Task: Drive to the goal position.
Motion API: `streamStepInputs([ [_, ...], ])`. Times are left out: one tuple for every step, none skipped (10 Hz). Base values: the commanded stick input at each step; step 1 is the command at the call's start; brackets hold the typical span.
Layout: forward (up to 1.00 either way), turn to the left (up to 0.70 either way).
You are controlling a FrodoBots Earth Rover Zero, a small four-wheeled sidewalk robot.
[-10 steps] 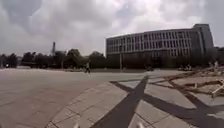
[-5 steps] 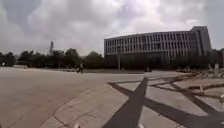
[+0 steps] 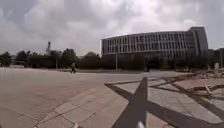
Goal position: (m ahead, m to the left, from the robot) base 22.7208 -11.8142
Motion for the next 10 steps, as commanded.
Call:
streamStepInputs([
  [0.6, -0.13],
  [0.6, -0.13],
  [0.6, -0.13],
  [0.6, -0.13],
  [0.6, -0.13],
  [0.6, -0.13],
  [0.6, -0.13],
  [0.6, -0.13],
  [0.6, -0.13],
  [0.6, -0.13],
])
